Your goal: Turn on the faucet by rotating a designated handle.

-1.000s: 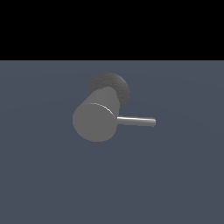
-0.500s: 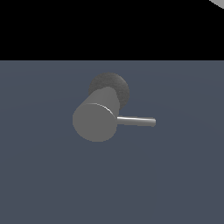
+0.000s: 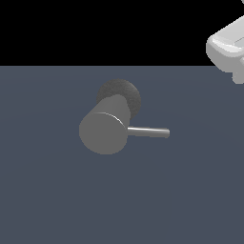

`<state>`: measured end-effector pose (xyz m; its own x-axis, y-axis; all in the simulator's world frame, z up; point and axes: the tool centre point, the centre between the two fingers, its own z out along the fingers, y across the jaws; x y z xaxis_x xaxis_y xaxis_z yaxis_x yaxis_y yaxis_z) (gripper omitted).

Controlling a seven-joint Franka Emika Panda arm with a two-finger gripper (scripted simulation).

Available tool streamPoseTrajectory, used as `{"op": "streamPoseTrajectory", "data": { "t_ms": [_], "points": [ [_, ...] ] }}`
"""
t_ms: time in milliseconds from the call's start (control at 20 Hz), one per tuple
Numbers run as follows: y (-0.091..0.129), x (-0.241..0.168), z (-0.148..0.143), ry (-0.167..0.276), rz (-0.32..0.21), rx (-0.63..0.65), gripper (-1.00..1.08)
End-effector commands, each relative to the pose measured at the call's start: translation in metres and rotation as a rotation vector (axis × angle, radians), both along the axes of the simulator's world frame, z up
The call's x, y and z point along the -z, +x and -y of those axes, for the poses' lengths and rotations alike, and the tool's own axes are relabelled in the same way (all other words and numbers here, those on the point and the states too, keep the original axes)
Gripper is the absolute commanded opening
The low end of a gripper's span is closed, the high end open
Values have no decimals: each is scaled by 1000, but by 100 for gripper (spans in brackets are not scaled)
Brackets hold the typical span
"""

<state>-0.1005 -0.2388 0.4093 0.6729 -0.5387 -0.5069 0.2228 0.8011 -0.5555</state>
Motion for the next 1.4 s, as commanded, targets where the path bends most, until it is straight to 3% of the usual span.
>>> {"op": "streamPoseTrajectory", "data": {
  "t_ms": [0, 400, 650, 1000, 1350],
  "points": [
    [6, 31, 7, 82, -57, 35, -100],
    [14, 138, 15, 316, -267, 141, -100],
    [11, 198, 11, 422, -394, 194, -100],
    [2, 254, 2, 511, -520, 241, -100],
    [-5, 283, -6, 553, -589, 262, -100]
  ]
}}
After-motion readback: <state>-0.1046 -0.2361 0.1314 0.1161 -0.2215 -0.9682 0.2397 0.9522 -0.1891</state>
